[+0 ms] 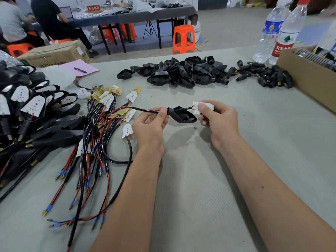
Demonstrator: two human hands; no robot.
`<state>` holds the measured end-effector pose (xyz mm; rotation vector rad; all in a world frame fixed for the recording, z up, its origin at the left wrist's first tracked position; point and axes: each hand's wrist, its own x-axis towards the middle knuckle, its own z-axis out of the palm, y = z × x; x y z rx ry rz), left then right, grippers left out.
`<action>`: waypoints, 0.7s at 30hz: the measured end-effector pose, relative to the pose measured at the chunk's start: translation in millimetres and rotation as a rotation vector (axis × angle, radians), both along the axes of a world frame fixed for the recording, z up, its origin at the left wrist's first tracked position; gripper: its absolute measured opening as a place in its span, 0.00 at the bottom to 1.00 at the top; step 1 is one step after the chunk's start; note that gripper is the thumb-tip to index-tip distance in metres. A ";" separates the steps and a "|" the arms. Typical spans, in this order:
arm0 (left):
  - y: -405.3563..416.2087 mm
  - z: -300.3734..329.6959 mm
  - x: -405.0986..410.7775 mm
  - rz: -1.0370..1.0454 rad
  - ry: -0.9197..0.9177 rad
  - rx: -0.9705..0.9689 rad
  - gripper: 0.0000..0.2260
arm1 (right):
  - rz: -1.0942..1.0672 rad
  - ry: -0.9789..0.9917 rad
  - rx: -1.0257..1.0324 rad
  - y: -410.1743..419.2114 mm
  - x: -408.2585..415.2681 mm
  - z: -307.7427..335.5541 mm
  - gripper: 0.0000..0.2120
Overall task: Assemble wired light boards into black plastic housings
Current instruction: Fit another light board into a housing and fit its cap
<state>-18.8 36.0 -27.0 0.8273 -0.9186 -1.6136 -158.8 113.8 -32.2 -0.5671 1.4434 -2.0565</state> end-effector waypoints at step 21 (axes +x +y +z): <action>-1.1 -1.3 -0.2 0.045 -0.037 0.010 0.05 | 0.051 0.099 0.046 -2.6 -1.2 -7.6 0.04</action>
